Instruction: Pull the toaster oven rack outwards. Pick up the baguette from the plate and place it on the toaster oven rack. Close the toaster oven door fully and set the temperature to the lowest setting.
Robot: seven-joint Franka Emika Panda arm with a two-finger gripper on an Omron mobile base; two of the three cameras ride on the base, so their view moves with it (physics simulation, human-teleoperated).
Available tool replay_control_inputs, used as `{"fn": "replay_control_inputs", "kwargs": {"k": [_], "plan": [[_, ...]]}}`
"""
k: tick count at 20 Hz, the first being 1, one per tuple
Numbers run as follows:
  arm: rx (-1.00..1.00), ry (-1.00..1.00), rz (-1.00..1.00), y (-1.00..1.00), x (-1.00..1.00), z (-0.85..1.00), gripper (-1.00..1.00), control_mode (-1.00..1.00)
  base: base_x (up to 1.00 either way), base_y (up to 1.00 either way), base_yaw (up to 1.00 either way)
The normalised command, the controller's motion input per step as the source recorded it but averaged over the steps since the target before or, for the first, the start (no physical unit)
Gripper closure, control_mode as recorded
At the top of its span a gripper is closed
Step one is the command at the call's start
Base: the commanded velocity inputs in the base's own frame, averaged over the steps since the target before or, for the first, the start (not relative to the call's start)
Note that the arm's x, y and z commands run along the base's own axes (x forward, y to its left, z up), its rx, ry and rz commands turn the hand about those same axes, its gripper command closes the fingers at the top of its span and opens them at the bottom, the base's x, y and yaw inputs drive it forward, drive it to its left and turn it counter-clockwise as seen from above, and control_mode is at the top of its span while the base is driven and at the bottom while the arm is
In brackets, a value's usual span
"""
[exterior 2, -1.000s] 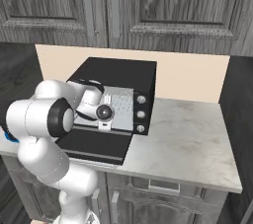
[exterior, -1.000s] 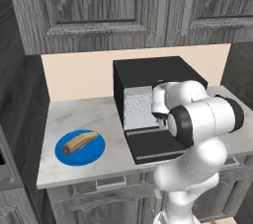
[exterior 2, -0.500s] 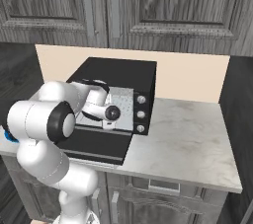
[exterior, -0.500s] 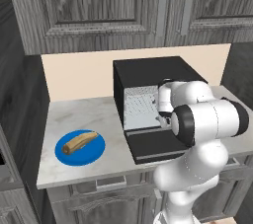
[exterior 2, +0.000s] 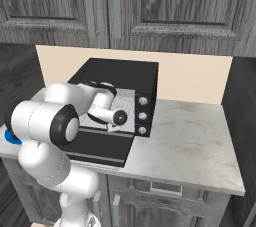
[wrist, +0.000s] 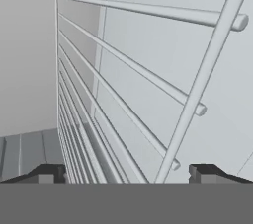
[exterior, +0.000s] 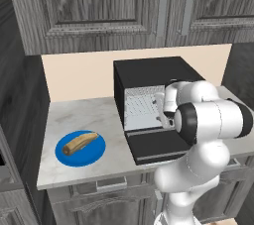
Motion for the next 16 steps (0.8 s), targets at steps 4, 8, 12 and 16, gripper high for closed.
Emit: {"fn": "replay_control_inputs", "kwargs": {"k": [4, 8, 12, 16], "plan": [[0.00, -0.05, 0.00, 0.00, 0.12, 0.00, -1.00, -1.00, 0.00, 0.00, 0.00], [0.00, -0.04, 0.00, 0.00, 0.14, 0.00, -1.00, -1.00, 0.00, 0.00, 0.00], [0.00, -0.01, 0.02, 0.00, 0.03, 0.00, -1.00, -1.00, 0.00, 0.00, 0.00], [0.00, 0.00, 0.00, 0.00, 0.00, 0.00, -1.00, -1.00, 0.00, 0.00, 0.00]]}}
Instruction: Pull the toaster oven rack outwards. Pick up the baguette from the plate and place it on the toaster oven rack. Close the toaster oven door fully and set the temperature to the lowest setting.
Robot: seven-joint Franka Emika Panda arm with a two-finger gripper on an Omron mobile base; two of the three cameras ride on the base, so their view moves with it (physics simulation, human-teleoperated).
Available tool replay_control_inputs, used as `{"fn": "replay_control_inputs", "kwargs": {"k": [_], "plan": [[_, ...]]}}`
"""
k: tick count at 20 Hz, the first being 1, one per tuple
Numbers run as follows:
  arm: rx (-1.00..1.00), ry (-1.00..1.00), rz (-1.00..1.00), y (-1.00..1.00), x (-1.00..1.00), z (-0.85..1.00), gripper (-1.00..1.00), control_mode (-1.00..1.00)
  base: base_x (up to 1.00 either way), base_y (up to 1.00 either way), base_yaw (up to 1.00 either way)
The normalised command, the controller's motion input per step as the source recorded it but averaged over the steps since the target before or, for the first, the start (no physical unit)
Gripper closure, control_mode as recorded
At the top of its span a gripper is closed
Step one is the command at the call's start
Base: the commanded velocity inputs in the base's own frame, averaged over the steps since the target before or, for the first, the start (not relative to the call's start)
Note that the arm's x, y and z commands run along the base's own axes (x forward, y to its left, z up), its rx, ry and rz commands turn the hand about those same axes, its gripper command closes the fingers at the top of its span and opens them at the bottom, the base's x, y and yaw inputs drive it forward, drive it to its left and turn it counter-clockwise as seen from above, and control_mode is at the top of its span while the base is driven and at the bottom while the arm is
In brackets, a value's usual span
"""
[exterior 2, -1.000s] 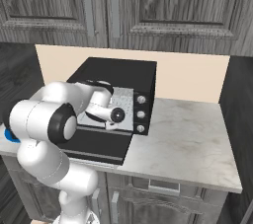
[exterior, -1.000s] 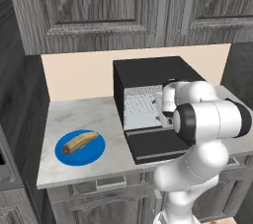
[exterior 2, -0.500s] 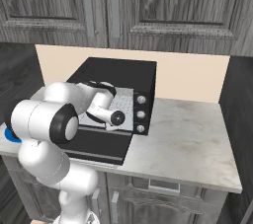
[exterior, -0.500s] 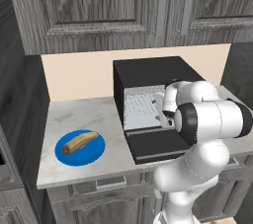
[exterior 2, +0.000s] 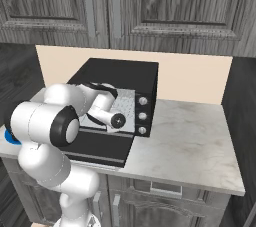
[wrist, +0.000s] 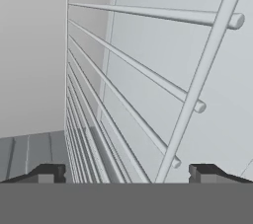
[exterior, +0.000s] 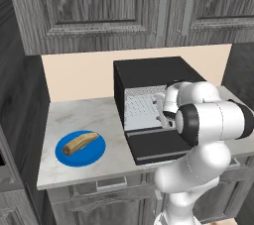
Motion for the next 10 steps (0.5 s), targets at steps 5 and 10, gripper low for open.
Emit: {"fn": "replay_control_inputs", "kwargs": {"k": [5, 10], "plan": [[0.00, 0.00, 0.00, 0.00, 0.00, 0.00, 1.00, -1.00, 0.00, 0.00, 0.00], [0.00, 0.00, 0.00, 0.00, 0.00, 0.00, 1.00, -1.00, 0.00, 0.00, 0.00]]}}
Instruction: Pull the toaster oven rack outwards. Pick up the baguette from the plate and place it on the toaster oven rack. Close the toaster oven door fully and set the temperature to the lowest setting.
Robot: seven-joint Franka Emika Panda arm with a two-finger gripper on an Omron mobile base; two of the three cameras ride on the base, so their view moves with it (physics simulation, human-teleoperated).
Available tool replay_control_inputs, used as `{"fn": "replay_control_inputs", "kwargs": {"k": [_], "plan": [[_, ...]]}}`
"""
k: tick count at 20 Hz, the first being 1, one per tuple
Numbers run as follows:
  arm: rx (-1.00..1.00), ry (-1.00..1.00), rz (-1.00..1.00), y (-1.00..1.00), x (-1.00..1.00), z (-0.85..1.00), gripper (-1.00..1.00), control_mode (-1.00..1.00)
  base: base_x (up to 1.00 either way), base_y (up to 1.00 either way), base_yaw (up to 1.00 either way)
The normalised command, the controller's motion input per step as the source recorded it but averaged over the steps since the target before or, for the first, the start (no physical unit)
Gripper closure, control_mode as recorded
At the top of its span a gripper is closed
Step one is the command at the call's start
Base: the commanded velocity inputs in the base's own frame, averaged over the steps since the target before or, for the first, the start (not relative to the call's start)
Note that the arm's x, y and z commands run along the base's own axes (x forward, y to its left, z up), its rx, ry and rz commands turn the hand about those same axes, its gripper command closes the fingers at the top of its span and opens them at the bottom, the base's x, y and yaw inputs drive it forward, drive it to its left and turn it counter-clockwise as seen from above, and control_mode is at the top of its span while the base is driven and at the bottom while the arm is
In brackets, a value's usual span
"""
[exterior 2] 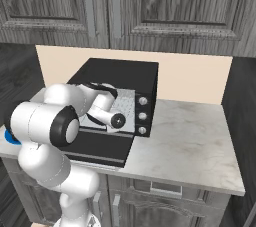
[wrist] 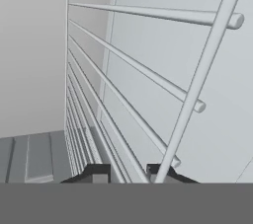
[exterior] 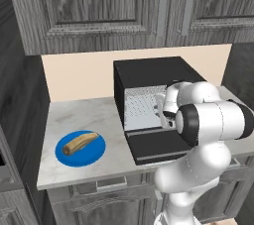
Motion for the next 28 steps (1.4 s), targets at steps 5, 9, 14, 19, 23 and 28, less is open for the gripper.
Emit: {"fn": "replay_control_inputs", "kwargs": {"k": [5, 9, 14, 19, 23, 28], "plan": [[0.00, 0.00, 0.00, 0.00, 0.00, 0.00, 1.00, -1.00, 0.00, 0.00, 0.00], [0.00, 0.00, 0.00, 0.00, -0.01, 0.00, 1.00, -1.00, 0.00, 0.00, 0.00], [0.00, 0.00, 0.00, 0.00, -0.27, 0.00, 1.00, -1.00, 0.00, 0.00, 0.00], [0.00, 0.00, 0.00, 0.00, -0.38, 0.00, 1.00, -1.00, 0.00, 0.00, 0.00], [0.00, 0.00, 0.00, 0.00, -0.35, 0.00, 1.00, -1.00, 0.00, 0.00, 0.00], [0.00, 0.00, 0.00, 0.00, -0.30, 0.00, 1.00, -1.00, 0.00, 0.00, 0.00]]}}
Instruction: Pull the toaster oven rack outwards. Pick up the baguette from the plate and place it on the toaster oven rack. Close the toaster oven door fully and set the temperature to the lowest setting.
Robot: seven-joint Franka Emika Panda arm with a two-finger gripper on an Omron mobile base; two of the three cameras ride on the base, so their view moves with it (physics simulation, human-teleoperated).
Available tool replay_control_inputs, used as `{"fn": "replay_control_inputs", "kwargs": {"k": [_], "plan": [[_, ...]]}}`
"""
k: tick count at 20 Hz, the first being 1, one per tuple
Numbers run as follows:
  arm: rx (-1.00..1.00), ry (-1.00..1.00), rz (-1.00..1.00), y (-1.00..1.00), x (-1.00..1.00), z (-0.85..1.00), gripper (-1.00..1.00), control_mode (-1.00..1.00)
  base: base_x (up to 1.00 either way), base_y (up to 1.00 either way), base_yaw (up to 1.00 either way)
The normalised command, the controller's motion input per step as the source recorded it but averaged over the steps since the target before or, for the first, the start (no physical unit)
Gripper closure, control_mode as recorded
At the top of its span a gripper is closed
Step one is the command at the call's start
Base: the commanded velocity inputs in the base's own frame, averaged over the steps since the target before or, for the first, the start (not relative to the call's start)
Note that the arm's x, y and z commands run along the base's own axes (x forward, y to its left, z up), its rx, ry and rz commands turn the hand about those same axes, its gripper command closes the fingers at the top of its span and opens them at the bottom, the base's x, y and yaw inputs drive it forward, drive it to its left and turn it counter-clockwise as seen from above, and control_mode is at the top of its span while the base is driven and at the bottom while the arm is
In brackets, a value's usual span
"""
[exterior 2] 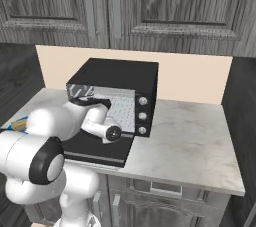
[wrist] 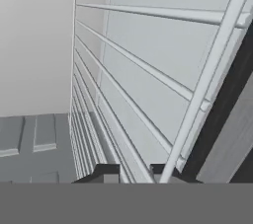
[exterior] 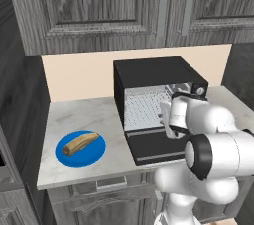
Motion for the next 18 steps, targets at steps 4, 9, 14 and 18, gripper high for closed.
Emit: {"fn": "replay_control_inputs", "kwargs": {"k": [4, 9, 14, 18], "plan": [[0.00, 0.00, 0.00, 0.00, -0.31, 0.00, 1.00, -1.00, 0.00, 0.00, 0.00], [0.00, 0.00, 0.00, 0.00, -0.33, 0.00, 1.00, -1.00, 0.00, 0.00, 0.00], [0.00, 0.00, 0.00, 0.00, -0.34, 0.00, 1.00, -1.00, 0.00, 0.00, 0.00], [0.00, 0.00, 0.00, 0.00, -0.06, 0.00, 1.00, -1.00, 0.00, 0.00, 0.00]]}}
